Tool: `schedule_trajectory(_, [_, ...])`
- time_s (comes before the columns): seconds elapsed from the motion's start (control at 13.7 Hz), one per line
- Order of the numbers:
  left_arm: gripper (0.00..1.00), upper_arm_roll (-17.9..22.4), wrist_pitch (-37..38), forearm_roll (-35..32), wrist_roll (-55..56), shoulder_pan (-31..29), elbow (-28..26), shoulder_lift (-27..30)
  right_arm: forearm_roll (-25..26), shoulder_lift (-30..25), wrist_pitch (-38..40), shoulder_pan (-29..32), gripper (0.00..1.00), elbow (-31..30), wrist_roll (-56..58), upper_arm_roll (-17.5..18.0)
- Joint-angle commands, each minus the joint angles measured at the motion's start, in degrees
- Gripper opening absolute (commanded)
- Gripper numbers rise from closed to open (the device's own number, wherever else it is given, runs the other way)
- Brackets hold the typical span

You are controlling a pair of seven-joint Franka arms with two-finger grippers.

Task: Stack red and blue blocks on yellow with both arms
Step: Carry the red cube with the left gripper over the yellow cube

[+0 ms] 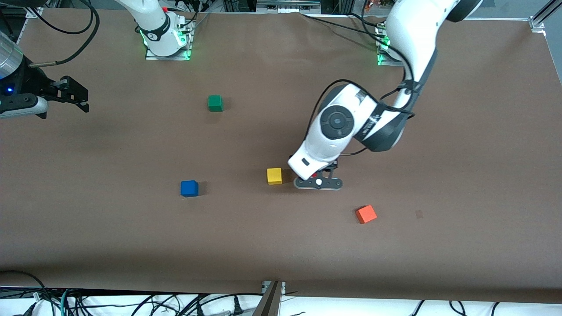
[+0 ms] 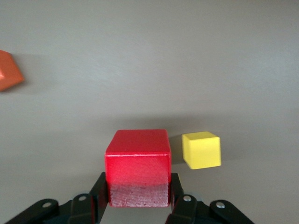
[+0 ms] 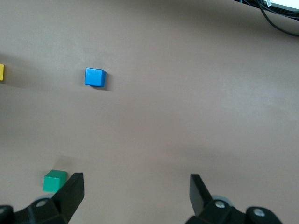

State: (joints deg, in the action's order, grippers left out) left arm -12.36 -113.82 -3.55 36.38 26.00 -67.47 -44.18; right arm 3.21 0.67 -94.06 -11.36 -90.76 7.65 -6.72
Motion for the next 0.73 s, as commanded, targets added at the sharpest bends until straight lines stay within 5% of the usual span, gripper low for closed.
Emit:
schedule_trajectory(0.0, [0.00, 3.7, 1.3, -1.2, 3.7, 5.2, 7.3, -3.9, 0.4, 0.4, 0.5, 0.4, 1.00, 1.1, 0.1, -0.1])
schedule_trajectory(0.66, [0.00, 8.8, 0.7, -0.8, 7.7, 10.7, 12.4, -9.4, 0.0, 1.4, 0.0, 0.8, 1.00, 1.2, -0.1, -1.4])
